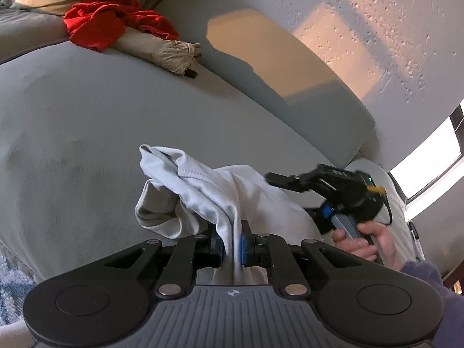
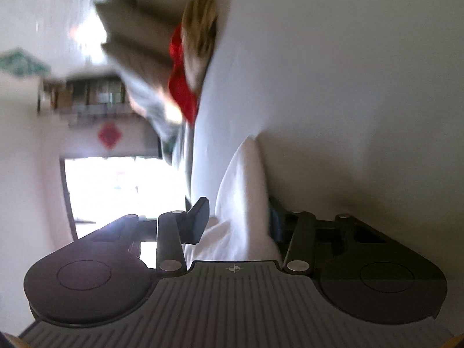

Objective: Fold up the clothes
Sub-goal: 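Lift the folded sweatshirt with both grippers and carry it onto the pillow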

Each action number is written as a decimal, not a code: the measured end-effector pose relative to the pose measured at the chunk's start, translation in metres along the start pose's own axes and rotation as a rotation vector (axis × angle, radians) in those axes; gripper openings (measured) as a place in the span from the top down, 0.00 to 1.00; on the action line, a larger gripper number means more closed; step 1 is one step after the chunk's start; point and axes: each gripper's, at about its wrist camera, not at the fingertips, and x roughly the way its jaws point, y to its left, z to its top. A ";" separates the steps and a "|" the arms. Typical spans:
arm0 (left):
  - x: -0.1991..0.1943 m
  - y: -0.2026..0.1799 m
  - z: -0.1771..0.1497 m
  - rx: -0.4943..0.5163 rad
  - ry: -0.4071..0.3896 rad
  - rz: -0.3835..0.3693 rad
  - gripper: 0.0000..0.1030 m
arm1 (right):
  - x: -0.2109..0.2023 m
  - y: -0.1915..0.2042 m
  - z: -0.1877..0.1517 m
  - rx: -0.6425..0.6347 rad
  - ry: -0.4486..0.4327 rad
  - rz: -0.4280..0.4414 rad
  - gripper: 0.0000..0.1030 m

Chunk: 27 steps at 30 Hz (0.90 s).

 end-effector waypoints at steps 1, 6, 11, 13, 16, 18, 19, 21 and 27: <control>0.001 0.001 0.000 -0.002 0.004 0.005 0.91 | 0.010 0.004 0.004 -0.021 0.024 -0.008 0.61; 0.001 -0.001 0.000 0.010 0.003 0.019 0.91 | 0.023 0.020 -0.005 -0.200 -0.036 -0.120 0.93; -0.019 -0.032 -0.012 0.217 -0.121 0.015 0.92 | -0.002 0.069 -0.048 -0.468 -0.218 -0.171 0.94; -0.034 -0.050 -0.022 0.321 -0.206 0.003 0.92 | -0.022 0.099 -0.074 -0.589 -0.327 -0.187 0.94; -0.070 -0.084 -0.039 0.448 -0.347 -0.047 0.92 | -0.079 0.139 -0.134 -0.697 -0.523 -0.165 0.95; -0.096 -0.112 -0.053 0.546 -0.436 -0.097 0.92 | -0.115 0.156 -0.183 -0.741 -0.631 -0.145 0.95; -0.106 -0.127 -0.061 0.615 -0.459 -0.129 0.92 | -0.132 0.164 -0.207 -0.762 -0.684 -0.136 0.95; -0.117 -0.152 -0.072 0.698 -0.440 -0.216 0.92 | -0.164 0.174 -0.254 -0.797 -0.779 -0.136 0.95; -0.079 -0.195 -0.087 0.707 -0.187 -0.437 0.92 | -0.251 0.160 -0.353 -0.694 -0.980 -0.262 0.95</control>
